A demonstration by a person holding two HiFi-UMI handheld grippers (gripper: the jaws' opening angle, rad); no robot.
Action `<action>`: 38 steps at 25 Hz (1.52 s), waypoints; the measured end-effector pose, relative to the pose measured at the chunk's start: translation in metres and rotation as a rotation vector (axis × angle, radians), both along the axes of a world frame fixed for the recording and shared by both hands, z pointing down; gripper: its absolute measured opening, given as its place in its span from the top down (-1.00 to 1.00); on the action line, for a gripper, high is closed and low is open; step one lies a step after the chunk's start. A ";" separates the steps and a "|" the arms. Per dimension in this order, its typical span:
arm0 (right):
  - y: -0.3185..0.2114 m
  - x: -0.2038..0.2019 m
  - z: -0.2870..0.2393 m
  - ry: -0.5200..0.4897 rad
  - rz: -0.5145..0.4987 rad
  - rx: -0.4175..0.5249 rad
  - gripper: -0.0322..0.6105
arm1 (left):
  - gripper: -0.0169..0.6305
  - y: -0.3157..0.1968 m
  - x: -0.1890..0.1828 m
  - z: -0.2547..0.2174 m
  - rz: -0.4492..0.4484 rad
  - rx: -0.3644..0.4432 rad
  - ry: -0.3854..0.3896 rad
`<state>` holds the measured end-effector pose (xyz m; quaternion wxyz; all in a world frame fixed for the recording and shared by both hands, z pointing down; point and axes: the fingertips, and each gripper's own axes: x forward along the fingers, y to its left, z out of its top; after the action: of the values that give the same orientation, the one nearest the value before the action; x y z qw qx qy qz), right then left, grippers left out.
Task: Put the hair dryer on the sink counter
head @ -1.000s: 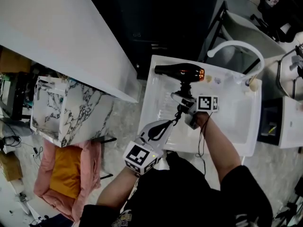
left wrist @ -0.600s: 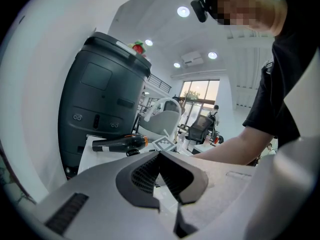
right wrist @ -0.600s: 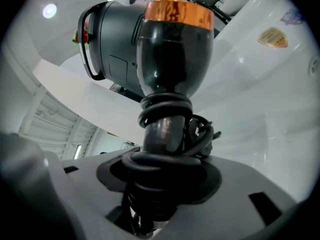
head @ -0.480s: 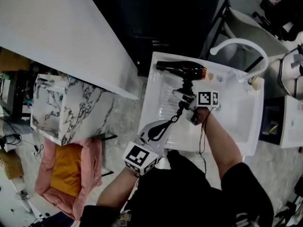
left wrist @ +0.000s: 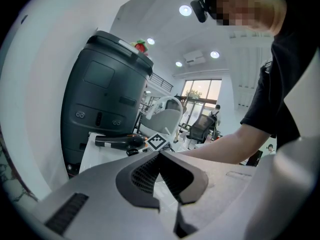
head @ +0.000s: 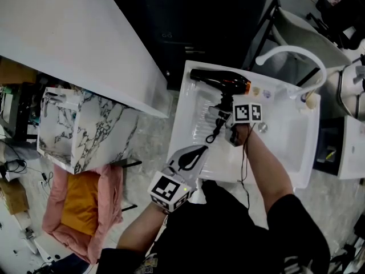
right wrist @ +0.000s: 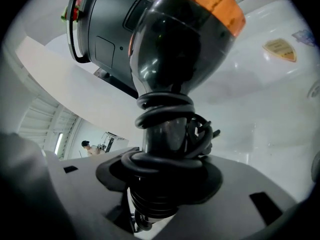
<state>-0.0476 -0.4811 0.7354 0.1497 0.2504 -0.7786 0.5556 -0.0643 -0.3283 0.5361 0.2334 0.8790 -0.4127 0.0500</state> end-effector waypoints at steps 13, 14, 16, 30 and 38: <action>-0.002 0.007 0.022 0.220 -0.076 0.054 -0.01 | 0.94 -0.004 0.001 0.001 -0.005 0.010 0.009; -0.001 0.007 0.024 0.231 -0.082 0.055 -0.06 | 0.94 -0.004 0.002 0.001 -0.005 0.008 0.011; -0.002 0.007 0.027 0.247 -0.081 0.055 -0.16 | 0.94 -0.002 0.003 0.001 -0.005 -0.008 0.010; 0.001 0.011 0.024 0.296 -0.061 0.118 -0.47 | 0.94 0.008 0.000 -0.003 -0.010 -0.001 0.004; 0.005 0.020 0.010 0.302 -0.022 0.152 -0.50 | 0.94 0.020 -0.002 -0.010 -0.003 0.019 0.001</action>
<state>-0.0277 -0.4758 0.7454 0.2518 0.3328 -0.7898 0.4495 -0.0667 -0.3088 0.5260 0.2255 0.8806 -0.4144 0.0452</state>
